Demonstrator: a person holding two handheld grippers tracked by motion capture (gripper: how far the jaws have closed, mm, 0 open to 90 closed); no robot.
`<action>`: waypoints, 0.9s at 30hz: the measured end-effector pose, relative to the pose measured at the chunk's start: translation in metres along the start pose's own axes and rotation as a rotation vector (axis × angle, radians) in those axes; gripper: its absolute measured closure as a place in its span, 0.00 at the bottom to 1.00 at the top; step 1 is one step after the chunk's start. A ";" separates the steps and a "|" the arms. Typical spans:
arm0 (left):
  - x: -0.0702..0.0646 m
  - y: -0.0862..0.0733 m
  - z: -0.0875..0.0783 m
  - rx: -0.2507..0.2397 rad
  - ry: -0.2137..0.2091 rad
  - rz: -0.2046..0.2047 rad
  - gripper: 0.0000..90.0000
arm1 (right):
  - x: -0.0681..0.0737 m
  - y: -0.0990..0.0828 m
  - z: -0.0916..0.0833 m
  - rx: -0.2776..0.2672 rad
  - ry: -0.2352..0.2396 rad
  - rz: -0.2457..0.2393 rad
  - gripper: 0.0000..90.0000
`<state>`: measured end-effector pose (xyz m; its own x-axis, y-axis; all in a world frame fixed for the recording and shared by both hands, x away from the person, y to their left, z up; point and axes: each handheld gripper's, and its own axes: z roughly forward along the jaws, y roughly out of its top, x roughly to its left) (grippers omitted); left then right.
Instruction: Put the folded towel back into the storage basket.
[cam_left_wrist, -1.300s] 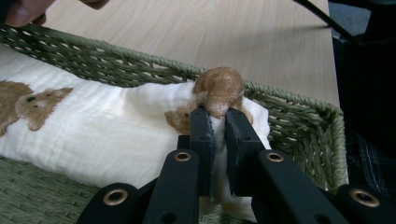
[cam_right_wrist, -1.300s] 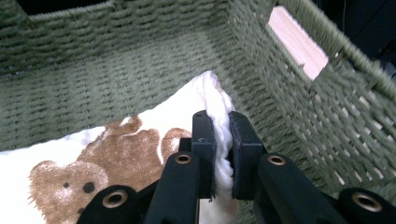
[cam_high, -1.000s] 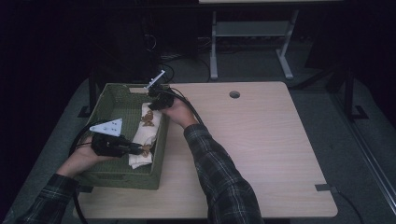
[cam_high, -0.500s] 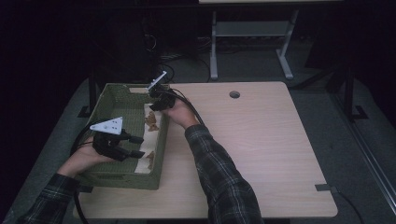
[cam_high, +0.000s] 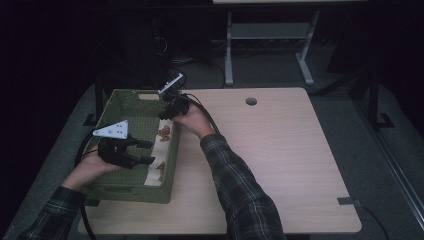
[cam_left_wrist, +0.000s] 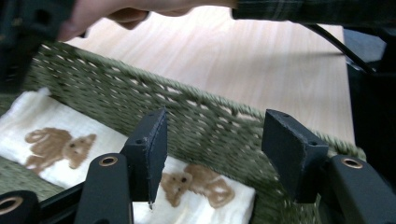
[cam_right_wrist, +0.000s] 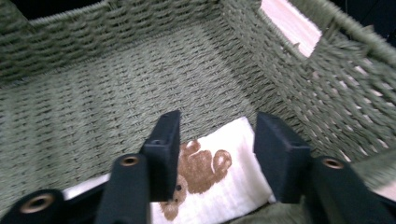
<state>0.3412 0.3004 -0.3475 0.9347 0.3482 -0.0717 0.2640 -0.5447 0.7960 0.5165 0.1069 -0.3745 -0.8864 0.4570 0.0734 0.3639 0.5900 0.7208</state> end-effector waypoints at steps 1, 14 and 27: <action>0.000 0.002 0.000 -0.006 0.005 -0.005 0.45 | 0.000 0.001 -0.004 -0.003 -0.003 0.004 0.51; -0.018 0.044 0.027 -0.018 0.095 -0.049 0.39 | -0.012 -0.022 -0.077 -0.056 -0.039 -0.006 0.41; -0.044 0.087 0.067 -0.019 0.168 -0.061 0.38 | -0.026 -0.077 -0.153 -0.092 -0.098 -0.012 0.34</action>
<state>0.3393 0.1867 -0.3159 0.8639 0.5032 -0.0200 0.3129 -0.5052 0.8043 0.4676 -0.0519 -0.3264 -0.8569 0.5155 0.0001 0.3214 0.5341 0.7820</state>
